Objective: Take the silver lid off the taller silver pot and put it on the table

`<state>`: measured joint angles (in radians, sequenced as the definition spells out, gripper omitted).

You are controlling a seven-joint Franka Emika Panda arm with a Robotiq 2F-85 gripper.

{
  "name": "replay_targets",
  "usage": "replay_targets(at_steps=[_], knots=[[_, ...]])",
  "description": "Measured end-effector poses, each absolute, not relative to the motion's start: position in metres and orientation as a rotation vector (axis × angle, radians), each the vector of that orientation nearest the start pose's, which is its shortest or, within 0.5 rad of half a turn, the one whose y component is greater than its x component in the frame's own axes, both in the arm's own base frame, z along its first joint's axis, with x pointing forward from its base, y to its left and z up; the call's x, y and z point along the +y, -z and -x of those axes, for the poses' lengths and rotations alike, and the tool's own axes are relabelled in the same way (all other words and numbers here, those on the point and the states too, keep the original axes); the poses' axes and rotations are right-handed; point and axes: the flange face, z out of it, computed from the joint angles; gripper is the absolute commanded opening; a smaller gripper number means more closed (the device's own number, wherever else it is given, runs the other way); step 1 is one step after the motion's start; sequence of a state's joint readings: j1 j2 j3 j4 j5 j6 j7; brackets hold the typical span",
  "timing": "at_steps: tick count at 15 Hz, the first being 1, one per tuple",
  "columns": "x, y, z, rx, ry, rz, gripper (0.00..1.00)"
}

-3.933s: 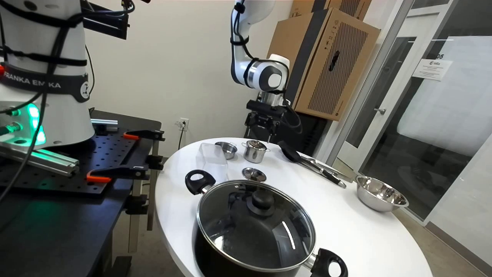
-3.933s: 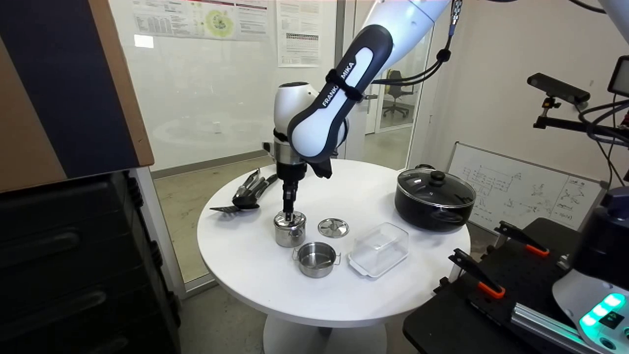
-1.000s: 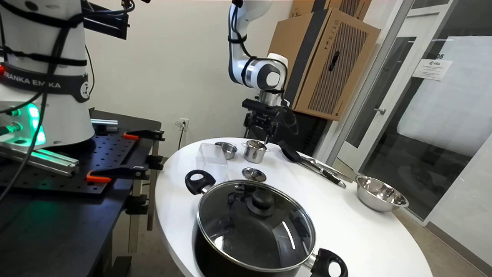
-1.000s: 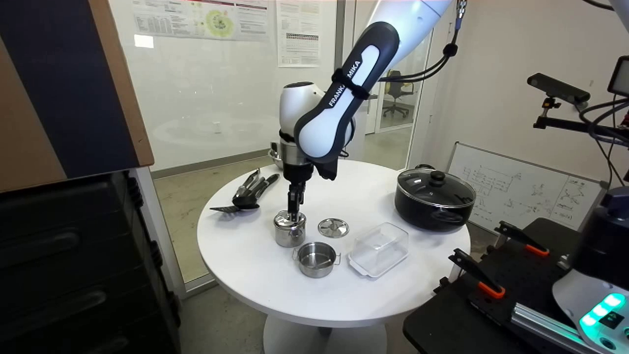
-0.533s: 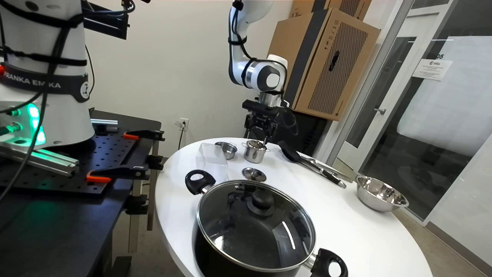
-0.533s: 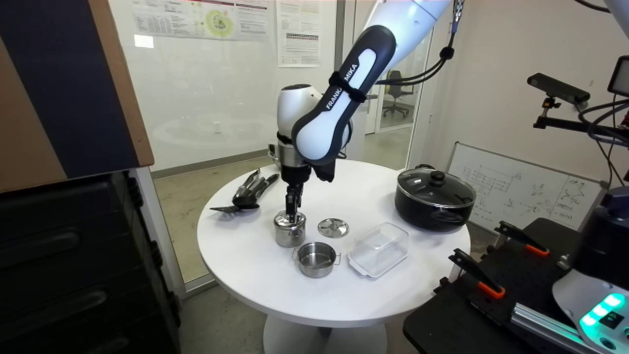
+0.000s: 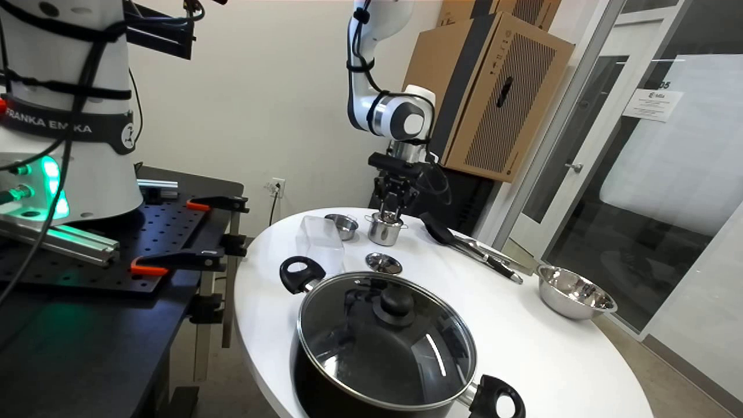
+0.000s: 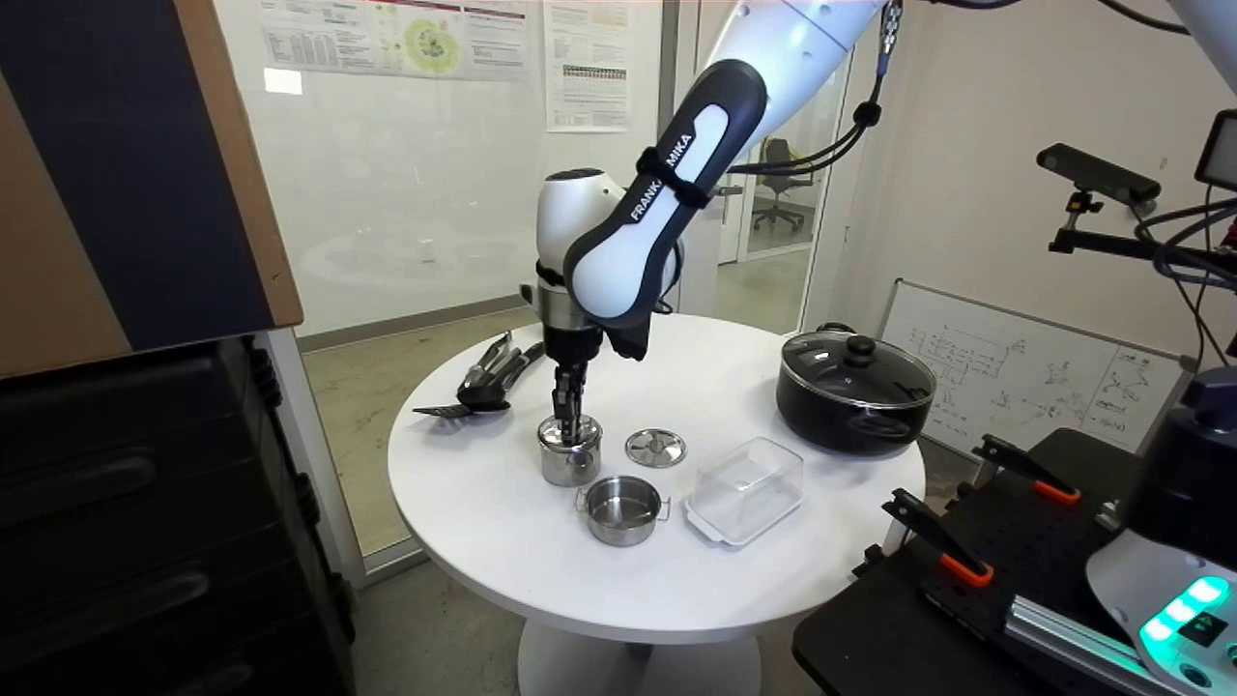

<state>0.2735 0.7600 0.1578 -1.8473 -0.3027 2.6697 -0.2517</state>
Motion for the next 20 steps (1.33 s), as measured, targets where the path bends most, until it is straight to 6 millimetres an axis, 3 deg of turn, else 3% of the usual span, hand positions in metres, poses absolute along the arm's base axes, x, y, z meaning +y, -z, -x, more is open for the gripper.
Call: replay_targets(at_steps=[3, 6, 7, 8, 17, 20], knots=[[0.276, -0.121, -0.579, -1.388, 0.139, 2.851, 0.42], [0.279, -0.122, -0.580, -1.393, 0.147, 2.848, 0.22], [0.280, -0.122, -0.580, -1.394, 0.148, 2.848, 0.08], [0.280, -0.122, -0.581, -1.395, 0.150, 2.847, 0.01], [0.282, -0.125, -0.582, -1.395, 0.159, 2.846, 0.05], [0.278, -0.139, -0.586, -1.384, 0.188, 2.852, 0.05]])
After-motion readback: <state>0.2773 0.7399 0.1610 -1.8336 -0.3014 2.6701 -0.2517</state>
